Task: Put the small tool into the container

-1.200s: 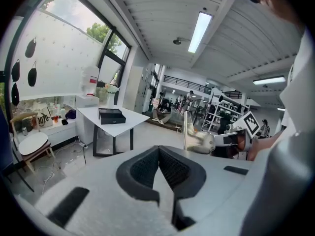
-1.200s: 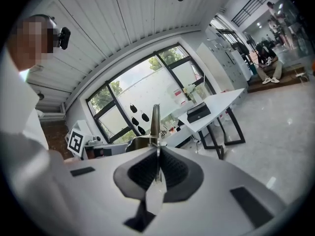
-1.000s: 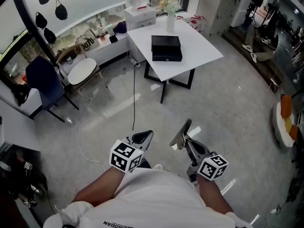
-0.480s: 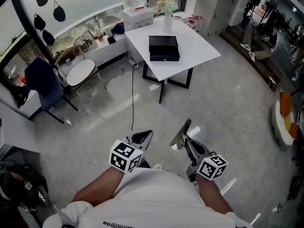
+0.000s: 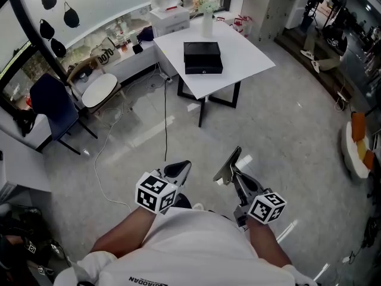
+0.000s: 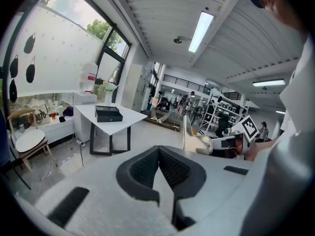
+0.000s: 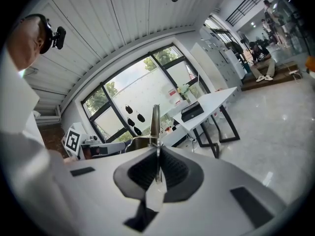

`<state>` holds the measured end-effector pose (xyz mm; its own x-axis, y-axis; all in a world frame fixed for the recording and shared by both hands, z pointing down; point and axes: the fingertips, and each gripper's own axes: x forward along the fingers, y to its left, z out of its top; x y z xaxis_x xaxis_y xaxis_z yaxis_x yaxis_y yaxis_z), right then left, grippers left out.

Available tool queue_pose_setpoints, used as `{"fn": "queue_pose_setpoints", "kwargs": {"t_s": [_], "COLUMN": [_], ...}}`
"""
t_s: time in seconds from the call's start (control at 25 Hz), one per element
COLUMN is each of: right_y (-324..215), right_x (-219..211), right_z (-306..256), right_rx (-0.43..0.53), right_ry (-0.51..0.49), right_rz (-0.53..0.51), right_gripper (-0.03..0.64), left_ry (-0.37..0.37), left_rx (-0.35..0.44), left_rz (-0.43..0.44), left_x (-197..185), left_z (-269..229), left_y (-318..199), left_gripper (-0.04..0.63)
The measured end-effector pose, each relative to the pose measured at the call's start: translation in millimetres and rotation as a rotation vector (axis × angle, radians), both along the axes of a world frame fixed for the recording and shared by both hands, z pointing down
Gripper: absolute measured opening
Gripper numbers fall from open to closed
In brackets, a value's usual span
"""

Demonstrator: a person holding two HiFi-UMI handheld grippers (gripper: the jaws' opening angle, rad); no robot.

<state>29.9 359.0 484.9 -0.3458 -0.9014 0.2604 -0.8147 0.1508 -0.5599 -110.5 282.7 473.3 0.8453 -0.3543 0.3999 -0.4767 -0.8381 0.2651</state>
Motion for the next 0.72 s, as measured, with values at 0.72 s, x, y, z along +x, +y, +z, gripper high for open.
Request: {"fn": "queue_pose_setpoints", "kwargs": {"t_s": [0.72], "right_y": [-38], "right_x": [12], "right_z": [17], "right_rx": [-0.054], "right_ry": [-0.027], "right_rz": [0.006], "right_gripper": [0.011], "left_ry": [-0.03], "left_rx": [-0.057], "left_rz": [-0.005], "left_x": [10], "left_z": [22], "left_y": [-39], "left_gripper": [0.009]}}
